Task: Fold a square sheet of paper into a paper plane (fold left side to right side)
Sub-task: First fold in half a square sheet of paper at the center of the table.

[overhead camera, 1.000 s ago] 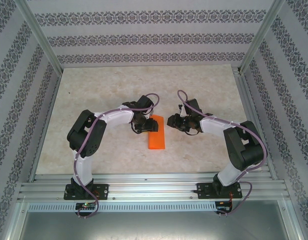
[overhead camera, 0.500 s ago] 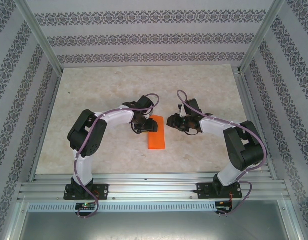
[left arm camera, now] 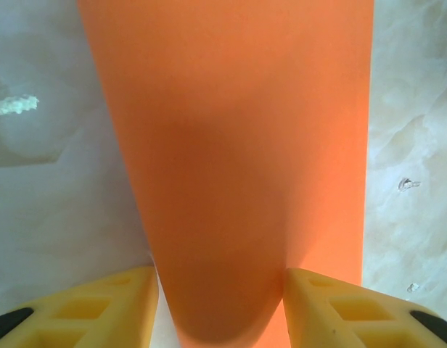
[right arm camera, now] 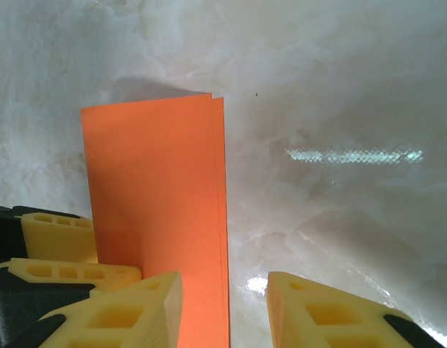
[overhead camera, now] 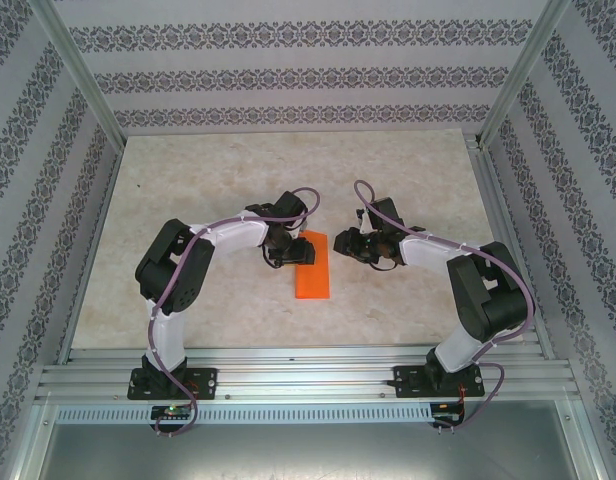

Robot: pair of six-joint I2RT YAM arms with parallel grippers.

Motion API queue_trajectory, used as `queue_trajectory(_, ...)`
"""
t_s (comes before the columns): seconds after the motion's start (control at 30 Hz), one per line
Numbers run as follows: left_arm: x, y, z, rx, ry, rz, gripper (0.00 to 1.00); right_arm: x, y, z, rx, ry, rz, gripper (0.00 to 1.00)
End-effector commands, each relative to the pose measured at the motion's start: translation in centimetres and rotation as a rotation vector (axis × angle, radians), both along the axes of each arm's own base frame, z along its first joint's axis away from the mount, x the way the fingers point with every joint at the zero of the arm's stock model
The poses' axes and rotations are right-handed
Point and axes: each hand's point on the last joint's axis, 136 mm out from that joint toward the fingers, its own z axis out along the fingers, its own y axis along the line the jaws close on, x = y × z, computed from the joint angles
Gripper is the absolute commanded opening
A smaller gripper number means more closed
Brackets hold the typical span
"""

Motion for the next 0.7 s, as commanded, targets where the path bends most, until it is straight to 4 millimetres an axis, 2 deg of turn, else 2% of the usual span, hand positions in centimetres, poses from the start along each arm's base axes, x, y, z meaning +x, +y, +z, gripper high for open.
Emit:
queue_trajectory(0.0, -0.27, -0.75, -0.21, -0.011, 0.009, -0.040, 0.52, -0.06, 0.16, 0.28, -0.010, -0.017, 0.010, 0.36)
queue_trajectory(0.67, -0.21, -0.80, -0.77, 0.002, 0.017, -0.042, 0.53, -0.23, 1.00, 0.46, -0.004, -0.013, 0.028, 0.36)
